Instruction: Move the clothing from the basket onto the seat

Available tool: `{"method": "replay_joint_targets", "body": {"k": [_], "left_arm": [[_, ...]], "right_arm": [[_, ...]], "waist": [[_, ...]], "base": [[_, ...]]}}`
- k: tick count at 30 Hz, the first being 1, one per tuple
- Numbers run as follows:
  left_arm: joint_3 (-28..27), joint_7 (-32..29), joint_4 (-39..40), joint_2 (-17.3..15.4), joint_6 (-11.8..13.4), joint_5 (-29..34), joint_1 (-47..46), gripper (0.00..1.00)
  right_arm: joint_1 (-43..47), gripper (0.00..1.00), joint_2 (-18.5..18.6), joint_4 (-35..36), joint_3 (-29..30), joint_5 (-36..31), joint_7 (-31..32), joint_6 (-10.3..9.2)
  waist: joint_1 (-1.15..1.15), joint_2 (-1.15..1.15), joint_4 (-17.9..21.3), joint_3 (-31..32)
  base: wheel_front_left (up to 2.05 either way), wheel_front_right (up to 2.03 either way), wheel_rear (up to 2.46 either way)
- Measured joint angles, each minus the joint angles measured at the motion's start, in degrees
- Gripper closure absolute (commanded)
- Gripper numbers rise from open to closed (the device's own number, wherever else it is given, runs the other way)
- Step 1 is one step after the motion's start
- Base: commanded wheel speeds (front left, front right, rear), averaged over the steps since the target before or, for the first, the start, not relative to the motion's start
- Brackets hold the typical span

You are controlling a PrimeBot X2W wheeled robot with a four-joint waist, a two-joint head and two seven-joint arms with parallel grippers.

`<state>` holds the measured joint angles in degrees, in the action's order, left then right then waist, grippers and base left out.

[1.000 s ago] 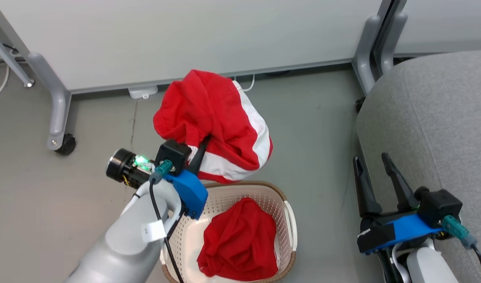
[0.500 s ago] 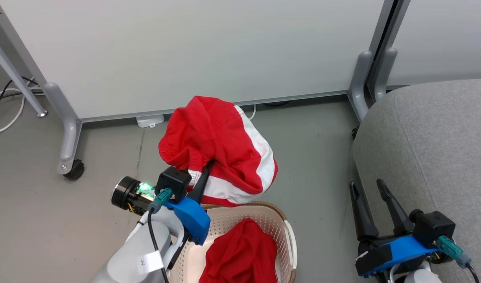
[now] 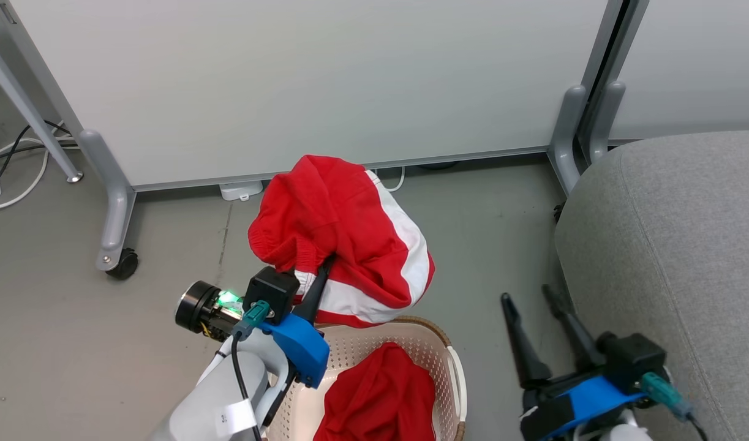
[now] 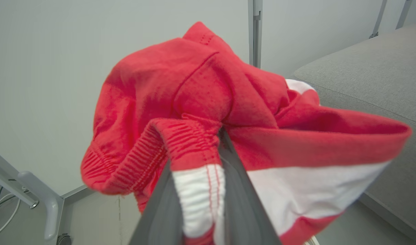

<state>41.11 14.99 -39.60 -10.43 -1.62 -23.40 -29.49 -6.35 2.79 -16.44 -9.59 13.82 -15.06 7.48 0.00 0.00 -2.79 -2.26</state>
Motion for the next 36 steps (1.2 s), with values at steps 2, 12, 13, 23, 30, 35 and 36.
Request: {"method": "replay_joint_targets", "body": {"k": [2, 12, 13, 23, 30, 35, 36], "left_arm": [[-0.2, 0.0, 0.1, 0.1, -0.3, 0.3, 0.0, 1.0], [-0.8, 0.0, 0.2, 1.4, -0.9, 1.8, -1.5, 1.0], [-0.8, 0.0, 0.2, 1.5, -0.9, 1.8, -1.6, 1.0], [-1.0, 0.0, 0.9, 2.7, -1.4, 3.4, -3.2, 1.0], [-0.5, 0.0, 1.8, 3.8, -1.9, 4.2, -4.2, 1.0], [0.0, 0.0, 2.1, 4.4, -2.4, 4.4, -4.6, 1.0], [0.0, 0.0, 2.1, 4.5, -2.4, 4.5, -4.7, 1.0]], "right_arm": [[-0.4, 0.0, 0.0, 0.5, -2.2, -0.1, 0.0, 0.0], [-5.4, 0.0, 0.0, 1.1, -12.4, -0.6, 0.0, 0.0], [-6.1, 0.0, 0.0, 0.9, -13.2, -0.6, 0.0, 0.0], [-12.9, 0.0, 0.0, -4.4, -17.9, -2.2, 0.0, 0.0], [-17.2, 0.0, 0.0, -11.0, -17.8, -5.2, -0.1, 0.0], [-19.2, 0.0, 0.0, -14.8, -17.0, -5.5, -0.1, 0.0], [-19.5, 0.0, 0.0, -15.3, -17.0, -5.4, -0.1, 0.0]], "waist": [[0.0, 0.0, -0.1, -0.2], [0.0, 0.0, -0.8, -1.7], [0.0, 0.0, -1.0, -1.9], [0.01, 0.0, -2.2, -3.5], [0.01, 0.0, -3.3, -4.6], [0.01, 0.0, -4.0, -5.1], [0.01, 0.0, -4.1, -5.2]], "base": [[0.0, 0.0, 0.0], [0.0, 0.0, 0.0], [0.0, 0.0, 0.0], [0.0, 0.0, 0.0], [0.0, 0.0, 0.0], [0.0, 0.0, 0.0], [0.0, 0.0, 0.0]]}}
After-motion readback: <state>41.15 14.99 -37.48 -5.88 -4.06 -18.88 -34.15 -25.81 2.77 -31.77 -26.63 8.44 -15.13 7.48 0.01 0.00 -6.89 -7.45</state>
